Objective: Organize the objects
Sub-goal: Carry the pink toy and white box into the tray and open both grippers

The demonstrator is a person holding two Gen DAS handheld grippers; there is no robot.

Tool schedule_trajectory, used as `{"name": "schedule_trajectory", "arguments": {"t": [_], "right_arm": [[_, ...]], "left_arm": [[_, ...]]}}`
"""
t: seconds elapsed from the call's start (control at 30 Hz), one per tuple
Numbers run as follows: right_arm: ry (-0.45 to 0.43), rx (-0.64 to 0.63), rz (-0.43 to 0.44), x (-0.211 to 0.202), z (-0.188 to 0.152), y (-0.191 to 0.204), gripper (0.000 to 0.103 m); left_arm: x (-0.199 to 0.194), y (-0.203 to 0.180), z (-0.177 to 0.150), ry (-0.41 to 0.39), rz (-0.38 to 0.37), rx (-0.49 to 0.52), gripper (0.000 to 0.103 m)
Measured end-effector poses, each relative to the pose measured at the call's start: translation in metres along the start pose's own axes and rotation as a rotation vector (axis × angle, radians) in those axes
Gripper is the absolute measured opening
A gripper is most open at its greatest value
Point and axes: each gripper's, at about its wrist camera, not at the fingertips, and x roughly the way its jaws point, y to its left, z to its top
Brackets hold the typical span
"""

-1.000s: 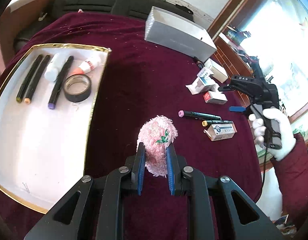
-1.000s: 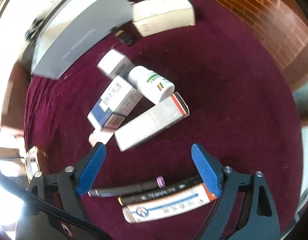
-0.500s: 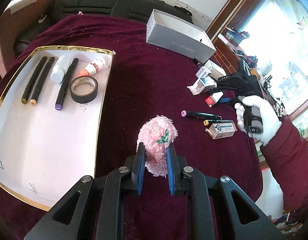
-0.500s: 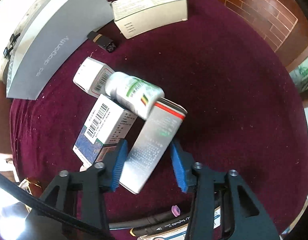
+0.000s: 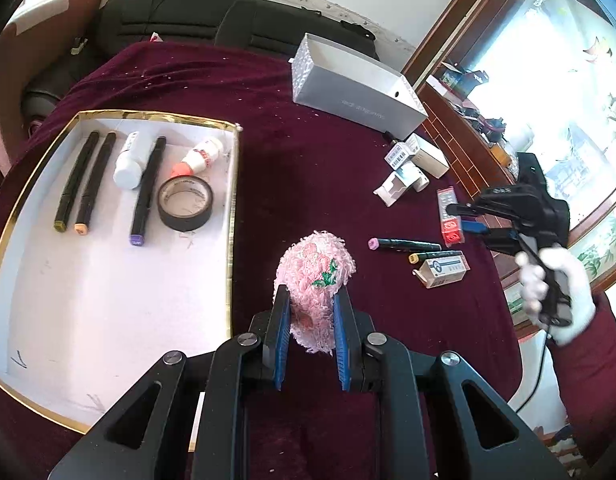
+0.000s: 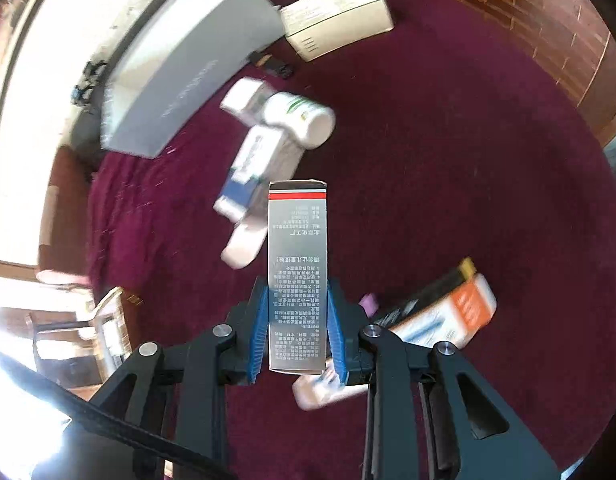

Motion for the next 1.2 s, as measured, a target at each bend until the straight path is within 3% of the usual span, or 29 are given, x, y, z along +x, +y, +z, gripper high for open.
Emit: {"name": "schedule_trajectory", "arguments": {"t": [0.2, 0.53, 0.7, 0.93, 1.2], "right_arm": [[0.037, -0.065, 0.103, 0.002, -0.033, 0.042, 0.024], [0.183, -0.279, 0.187, 0.062, -0.104, 0.168, 0.025], [0.276, -0.354, 0.219, 0.094, -0.143, 0.214, 0.025], [0.371, -0.43, 0.229, 0.129, -0.191, 0.255, 0.025], [0.44, -0.486, 0.171, 0.177, -0.226, 0.278, 0.025]], "left_arm": [[-0.017, 0.036, -0.001, -0.004, 0.045, -0.041, 0.016], [-0.04, 0.118, 0.002, -0.005, 0.209, -0.1, 0.016], [-0.033, 0.15, 0.004, 0.04, 0.255, -0.091, 0.016], [-0.019, 0.179, 0.014, 0.074, 0.284, -0.065, 0.016], [-0.006, 0.196, 0.024, 0.103, 0.334, -0.04, 0.017]]}}
